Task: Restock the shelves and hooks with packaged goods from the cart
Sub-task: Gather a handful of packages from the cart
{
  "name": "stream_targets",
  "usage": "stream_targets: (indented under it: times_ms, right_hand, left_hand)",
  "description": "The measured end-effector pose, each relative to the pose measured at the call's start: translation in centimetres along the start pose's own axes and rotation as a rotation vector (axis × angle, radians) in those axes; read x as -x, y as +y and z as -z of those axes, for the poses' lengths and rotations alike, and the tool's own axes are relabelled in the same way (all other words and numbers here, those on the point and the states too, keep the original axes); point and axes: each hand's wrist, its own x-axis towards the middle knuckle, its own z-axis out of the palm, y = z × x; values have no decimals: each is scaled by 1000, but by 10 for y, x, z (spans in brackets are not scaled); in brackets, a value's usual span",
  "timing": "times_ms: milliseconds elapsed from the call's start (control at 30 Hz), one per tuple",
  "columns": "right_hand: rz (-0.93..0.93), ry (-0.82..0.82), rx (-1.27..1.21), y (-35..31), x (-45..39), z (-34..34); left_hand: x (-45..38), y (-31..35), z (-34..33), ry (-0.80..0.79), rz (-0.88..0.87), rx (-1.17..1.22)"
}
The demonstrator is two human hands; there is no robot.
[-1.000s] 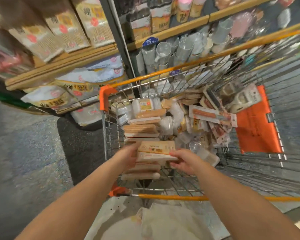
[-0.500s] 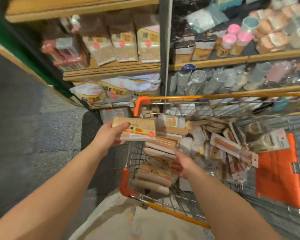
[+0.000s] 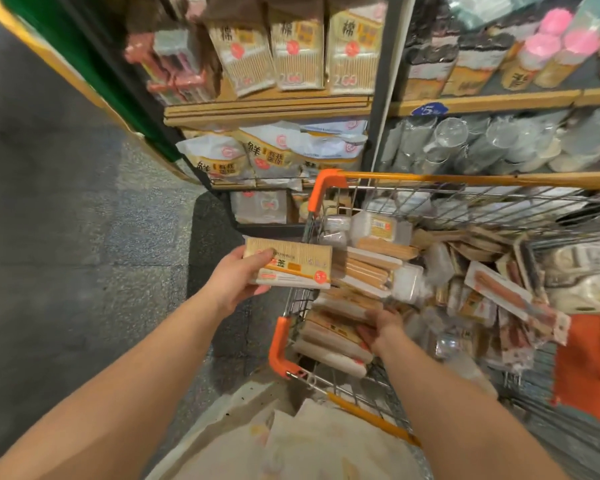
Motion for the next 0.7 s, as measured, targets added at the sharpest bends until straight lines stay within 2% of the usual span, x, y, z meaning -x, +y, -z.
stream_targets:
  times_ms: [67, 200, 433, 600, 700]
  right_hand:
    - [17, -22, -83, 4, 8, 8]
    - [67, -175, -201, -3, 34, 36]
    - [215, -416, -375, -46, 85, 66]
    - [334, -549, -282, -71, 120, 57]
    - [379, -625, -102, -78, 129, 36]
  left_hand:
    - [0, 0, 2, -20, 3, 32]
    - [0, 2, 2, -38, 32, 130]
    - [8, 18, -20, -137, -3, 192]
    - [15, 25, -28, -167, -6, 188]
    - [20, 22, -33, -211, -19, 181]
